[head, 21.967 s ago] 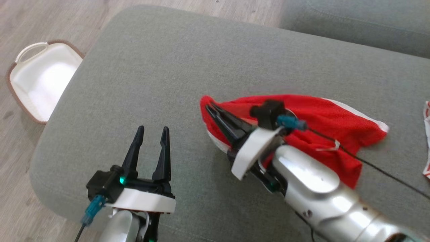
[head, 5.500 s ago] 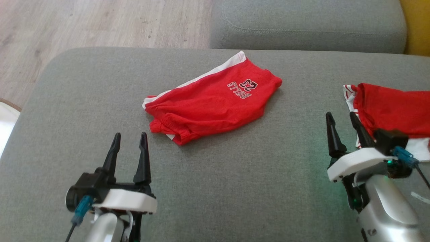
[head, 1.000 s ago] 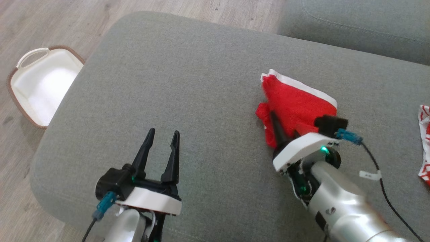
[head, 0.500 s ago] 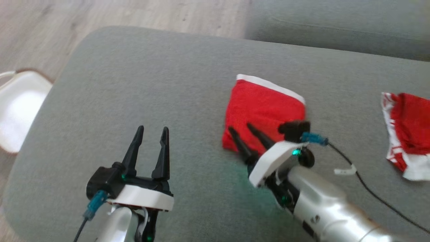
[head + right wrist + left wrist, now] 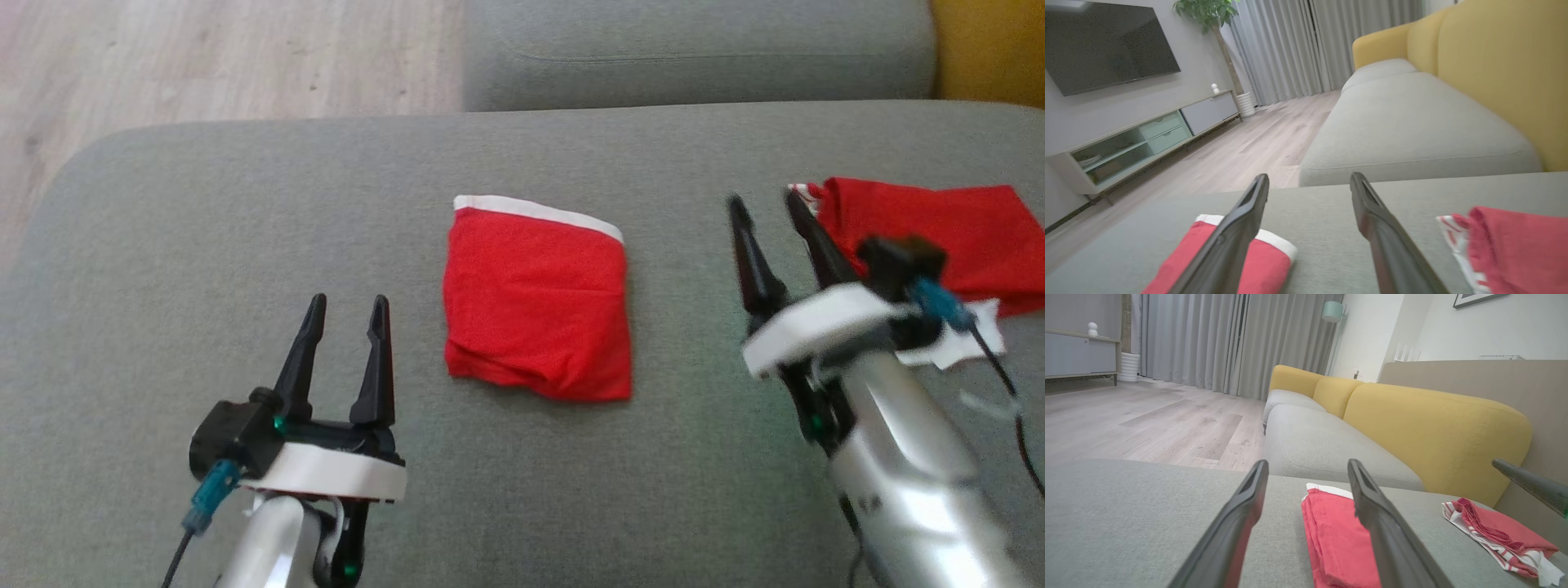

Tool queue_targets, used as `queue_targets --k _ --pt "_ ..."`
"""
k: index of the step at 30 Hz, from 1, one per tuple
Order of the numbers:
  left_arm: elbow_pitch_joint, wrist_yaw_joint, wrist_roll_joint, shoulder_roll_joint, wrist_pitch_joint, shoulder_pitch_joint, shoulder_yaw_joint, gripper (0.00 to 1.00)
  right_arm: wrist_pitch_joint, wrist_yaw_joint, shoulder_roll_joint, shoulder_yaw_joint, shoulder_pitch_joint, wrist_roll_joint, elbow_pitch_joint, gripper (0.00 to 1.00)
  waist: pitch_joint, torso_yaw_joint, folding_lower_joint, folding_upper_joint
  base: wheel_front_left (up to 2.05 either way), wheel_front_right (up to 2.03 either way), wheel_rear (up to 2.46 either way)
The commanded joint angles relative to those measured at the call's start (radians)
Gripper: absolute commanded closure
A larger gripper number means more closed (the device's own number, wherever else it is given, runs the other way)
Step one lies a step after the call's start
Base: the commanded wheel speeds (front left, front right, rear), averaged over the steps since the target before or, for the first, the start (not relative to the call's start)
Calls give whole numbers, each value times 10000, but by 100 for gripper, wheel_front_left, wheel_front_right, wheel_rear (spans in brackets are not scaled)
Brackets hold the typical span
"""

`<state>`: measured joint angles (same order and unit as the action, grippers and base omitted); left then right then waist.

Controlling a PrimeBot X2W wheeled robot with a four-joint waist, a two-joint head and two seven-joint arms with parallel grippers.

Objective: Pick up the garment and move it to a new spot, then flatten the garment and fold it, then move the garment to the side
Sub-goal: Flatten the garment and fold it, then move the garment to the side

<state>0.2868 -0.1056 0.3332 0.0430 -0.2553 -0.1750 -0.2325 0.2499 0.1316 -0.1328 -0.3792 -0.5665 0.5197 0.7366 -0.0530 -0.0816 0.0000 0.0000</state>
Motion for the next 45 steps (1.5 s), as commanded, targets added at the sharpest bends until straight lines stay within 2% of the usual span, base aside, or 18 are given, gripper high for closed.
queue_targets --k 1,5,10,14,19,24,32,45 --pt "-370 2 -116 72 -65 -275 370 0 116 -9 171 418 431 -636 -706 0 20 232 0 0 0 0 0" --pt "-449 4 -190 72 -65 -232 518 0 117 -9 452 1849 1689 -2313 -1965 0 36 431 0 0 0 0 0" --pt "-394 -60 -220 72 -65 8 697 0 117 -9 779 2793 3002 -3548 -3192 0 67 555 0 0 0 0 0" --pt "-396 -121 -255 72 -65 192 721 0 117 -9 820 2826 3648 -3341 -3658 0 80 532 0 0 0 0 0" --pt "-415 -155 -279 72 -65 99 573 0 118 -9 823 2717 3552 -3287 -3712 0 -68 337 0 0 0 0 0" --pt "-407 -184 -266 72 -65 -108 323 0 -69 -9 824 2455 3047 -3212 -3358 0 -370 -19 0 0 0 0 0" --pt "-270 -209 -173 72 -65 -340 -103 0 -872 -9 824 1723 2138 -2327 -2082 0 -917 -723 0 0 0 0 0" --pt "-71 -222 -10 72 -65 -838 -618 0 -1464 -9 825 542 615 -725 757 0 -1618 -1957 0 0 0 0 0"
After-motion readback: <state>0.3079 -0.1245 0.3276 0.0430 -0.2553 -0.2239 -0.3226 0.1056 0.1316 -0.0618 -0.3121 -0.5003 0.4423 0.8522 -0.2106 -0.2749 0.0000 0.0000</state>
